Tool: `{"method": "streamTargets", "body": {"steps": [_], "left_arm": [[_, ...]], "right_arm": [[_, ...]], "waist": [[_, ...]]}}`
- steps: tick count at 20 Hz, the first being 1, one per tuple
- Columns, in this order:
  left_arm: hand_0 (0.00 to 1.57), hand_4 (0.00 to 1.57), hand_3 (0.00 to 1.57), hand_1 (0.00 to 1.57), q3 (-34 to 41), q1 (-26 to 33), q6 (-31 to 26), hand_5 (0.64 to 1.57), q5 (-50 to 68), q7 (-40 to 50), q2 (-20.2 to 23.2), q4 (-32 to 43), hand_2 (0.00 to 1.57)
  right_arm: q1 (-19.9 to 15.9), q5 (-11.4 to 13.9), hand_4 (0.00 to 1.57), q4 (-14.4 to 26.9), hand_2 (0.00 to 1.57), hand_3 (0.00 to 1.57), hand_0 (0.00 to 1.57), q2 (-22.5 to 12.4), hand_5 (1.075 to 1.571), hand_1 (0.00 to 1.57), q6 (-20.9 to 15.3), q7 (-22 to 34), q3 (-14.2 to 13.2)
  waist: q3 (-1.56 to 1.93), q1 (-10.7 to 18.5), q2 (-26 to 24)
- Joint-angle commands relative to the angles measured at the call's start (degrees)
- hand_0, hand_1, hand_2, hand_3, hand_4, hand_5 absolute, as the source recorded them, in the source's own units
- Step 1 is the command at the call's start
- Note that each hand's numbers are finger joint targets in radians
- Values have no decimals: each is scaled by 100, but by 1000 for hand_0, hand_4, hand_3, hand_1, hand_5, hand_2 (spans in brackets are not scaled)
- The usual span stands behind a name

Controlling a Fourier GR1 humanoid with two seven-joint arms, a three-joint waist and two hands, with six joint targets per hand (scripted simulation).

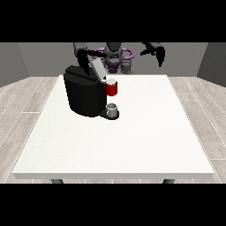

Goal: Insert the coffee pod into the coffee machine and close the lid

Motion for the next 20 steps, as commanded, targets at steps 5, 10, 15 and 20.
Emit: {"method": "streamTargets", "body": {"steps": [5,10,15,20], "left_arm": [[0,336,0,0,217,504,7,1571,126,-404,346,-174,0],[0,299,0,0,174,120,117,1571,115,57,436,-513,0],[0,346,0,0,68,69,73,1571,68,30,411,-356,0],[0,363,0,0,82,109,18,1571,182,265,437,-549,0]], "right_arm": [[-421,4,166,-81,0,0,0,147,1571,0,127,147,250],[-650,398,200,189,0,0,0,117,1571,0,-113,-323,378],[-1454,509,40,64,0,0,0,89,1571,0,-126,281,523],[-1284,479,0,41,0,0,0,-12,1571,0,142,200,544]], "waist": [[-1,-248,250],[0,-133,579],[-3,76,678],[0,150,553]]}}
